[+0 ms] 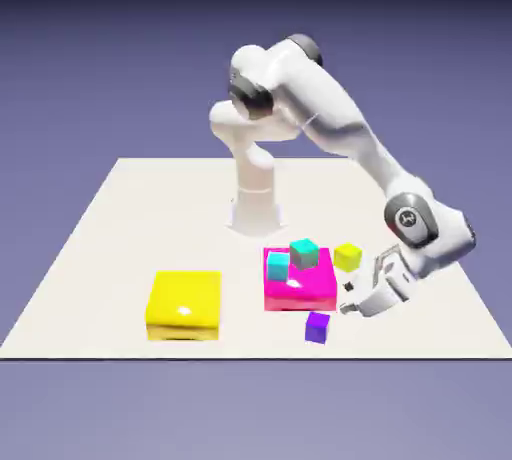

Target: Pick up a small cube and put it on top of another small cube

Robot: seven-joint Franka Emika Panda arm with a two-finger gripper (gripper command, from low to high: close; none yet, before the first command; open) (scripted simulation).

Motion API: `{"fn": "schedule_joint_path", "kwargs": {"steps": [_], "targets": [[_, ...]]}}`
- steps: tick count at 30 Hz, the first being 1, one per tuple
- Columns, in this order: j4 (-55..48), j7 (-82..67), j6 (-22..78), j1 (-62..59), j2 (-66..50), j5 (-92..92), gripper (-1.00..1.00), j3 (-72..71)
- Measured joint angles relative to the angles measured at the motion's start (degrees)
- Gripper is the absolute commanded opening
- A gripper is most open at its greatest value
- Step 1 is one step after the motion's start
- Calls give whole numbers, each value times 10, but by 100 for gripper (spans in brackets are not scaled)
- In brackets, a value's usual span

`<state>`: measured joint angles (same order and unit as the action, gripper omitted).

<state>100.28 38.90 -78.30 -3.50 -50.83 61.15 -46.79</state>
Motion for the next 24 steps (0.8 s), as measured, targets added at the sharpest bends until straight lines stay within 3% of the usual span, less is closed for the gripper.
{"fn": "schedule_joint_path", "kwargs": {"steps": [16, 18, 22, 23, 24], "targets": [[-242, -14, 381, -17, -332, 243, 0, -186], [-248, -15, 391, -17, -341, 250, 0, -191], [-165, 16, 359, -88, -348, 258, 0, -172], [-161, 18, 358, -91, -349, 258, -100, -171], [-161, 18, 358, -91, -349, 258, -100, -171]]}}
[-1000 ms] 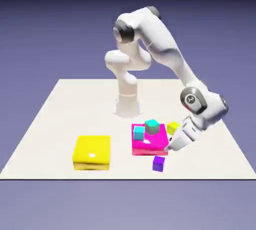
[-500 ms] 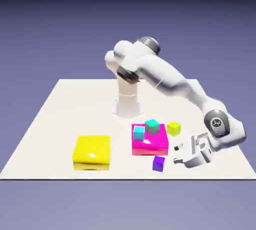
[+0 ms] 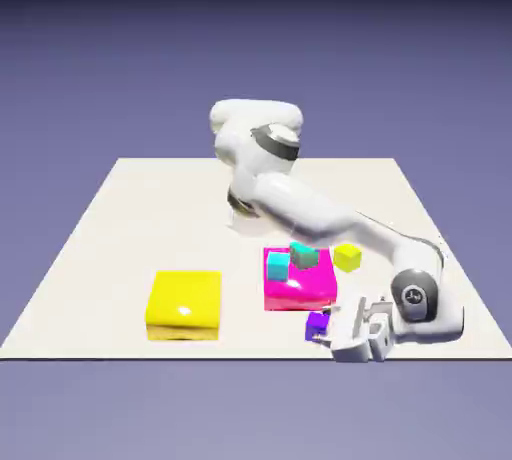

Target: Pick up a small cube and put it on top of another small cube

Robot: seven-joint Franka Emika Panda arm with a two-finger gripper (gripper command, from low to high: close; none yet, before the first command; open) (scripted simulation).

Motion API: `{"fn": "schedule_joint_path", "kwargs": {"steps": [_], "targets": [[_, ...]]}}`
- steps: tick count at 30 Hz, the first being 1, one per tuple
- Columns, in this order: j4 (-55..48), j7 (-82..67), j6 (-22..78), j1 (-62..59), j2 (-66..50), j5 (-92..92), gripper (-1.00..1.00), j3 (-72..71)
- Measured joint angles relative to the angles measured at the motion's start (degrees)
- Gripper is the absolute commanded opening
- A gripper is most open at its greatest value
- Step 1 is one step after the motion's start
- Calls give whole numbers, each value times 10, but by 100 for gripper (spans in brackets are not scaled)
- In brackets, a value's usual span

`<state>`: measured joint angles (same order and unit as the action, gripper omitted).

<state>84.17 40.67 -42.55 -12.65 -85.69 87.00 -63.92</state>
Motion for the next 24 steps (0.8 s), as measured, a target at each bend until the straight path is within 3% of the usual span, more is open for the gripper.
{"fn": "schedule_joint_path", "kwargs": {"steps": [7, 24], "targets": [[-87, -32, 34, 74, 7, -9, -100, -20], [247, 356, -4, 160, 65, -339, -100, -85]]}}
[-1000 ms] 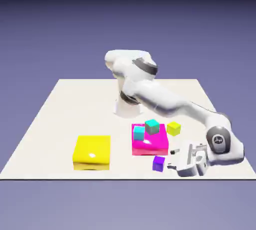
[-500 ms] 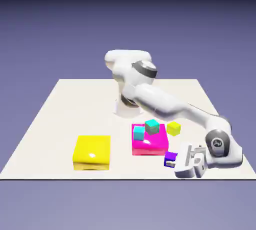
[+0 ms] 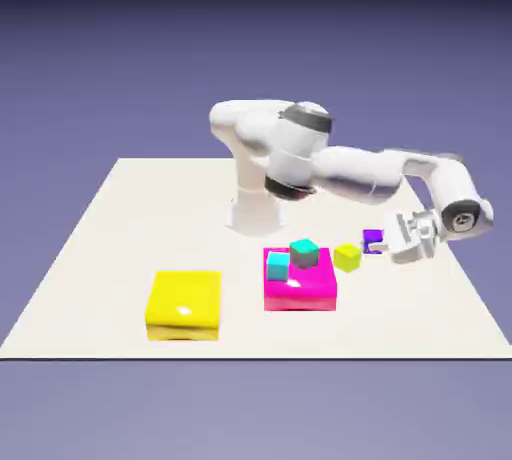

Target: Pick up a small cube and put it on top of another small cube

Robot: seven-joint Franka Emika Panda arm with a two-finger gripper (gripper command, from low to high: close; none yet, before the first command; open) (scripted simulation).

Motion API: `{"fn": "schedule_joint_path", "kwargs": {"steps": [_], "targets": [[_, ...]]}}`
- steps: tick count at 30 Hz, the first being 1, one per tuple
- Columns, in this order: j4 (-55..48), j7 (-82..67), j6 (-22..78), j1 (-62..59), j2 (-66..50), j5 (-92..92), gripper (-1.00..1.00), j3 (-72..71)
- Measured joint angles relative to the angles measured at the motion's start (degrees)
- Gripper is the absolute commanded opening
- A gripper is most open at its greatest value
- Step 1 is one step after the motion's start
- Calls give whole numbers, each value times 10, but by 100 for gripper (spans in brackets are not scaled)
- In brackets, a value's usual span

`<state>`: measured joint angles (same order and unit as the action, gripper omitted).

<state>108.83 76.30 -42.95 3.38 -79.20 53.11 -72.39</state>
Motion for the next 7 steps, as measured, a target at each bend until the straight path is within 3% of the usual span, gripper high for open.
{"fn": "schedule_joint_path", "kwargs": {"steps": [4, 5, 7], "targets": [[62, 4, -28, -50, -9, 33, -100, 24], [79, 5, -35, -64, -11, 42, 100, 31], [79, 5, -35, -64, -11, 42, 100, 31]]}}
